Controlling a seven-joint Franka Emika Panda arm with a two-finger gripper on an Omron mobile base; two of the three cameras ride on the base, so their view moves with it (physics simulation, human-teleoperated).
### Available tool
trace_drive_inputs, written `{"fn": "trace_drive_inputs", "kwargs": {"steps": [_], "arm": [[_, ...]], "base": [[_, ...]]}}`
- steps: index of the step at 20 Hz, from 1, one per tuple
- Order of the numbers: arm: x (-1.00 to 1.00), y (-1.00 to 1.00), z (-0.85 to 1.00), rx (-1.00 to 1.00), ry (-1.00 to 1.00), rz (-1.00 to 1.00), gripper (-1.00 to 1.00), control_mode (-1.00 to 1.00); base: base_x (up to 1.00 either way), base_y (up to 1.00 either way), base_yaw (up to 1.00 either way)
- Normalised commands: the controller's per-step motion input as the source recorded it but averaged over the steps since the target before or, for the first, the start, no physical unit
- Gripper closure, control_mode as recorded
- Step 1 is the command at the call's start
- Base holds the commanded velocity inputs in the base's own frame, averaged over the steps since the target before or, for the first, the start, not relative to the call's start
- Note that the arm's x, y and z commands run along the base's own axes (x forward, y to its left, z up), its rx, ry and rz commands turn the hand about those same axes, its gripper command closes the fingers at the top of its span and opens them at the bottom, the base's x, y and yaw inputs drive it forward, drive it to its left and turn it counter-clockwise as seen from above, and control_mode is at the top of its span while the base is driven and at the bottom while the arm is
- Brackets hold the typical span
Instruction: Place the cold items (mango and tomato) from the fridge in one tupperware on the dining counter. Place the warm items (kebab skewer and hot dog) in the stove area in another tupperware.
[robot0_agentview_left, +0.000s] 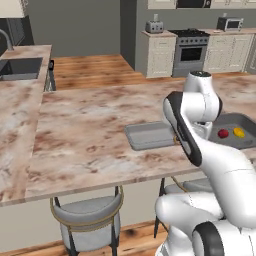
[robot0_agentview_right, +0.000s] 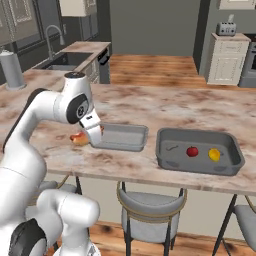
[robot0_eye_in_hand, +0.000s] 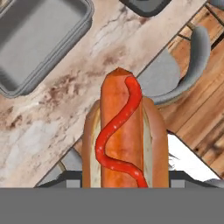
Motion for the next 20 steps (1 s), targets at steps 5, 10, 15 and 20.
{"fn": "trace_drive_inputs", "kwargs": {"steps": [5, 10, 15, 20], "arm": [[1.0, -0.07, 0.0, 0.0, 0.0, 0.59, 1.0, -1.0], [1.0, -0.03, -0.34, -0.06, -0.07, 0.68, 1.0, -1.0], [0.7, -0.18, -0.47, -0.08, -0.05, 0.84, 1.0, -1.0], [0.39, -0.04, -0.56, -0.07, 0.0, 0.9, 1.0, -1.0]], "base": [[0.0, 0.0, 0.0], [0.0, 0.0, 0.0], [0.0, 0.0, 0.0], [0.0, 0.0, 0.0]]}}
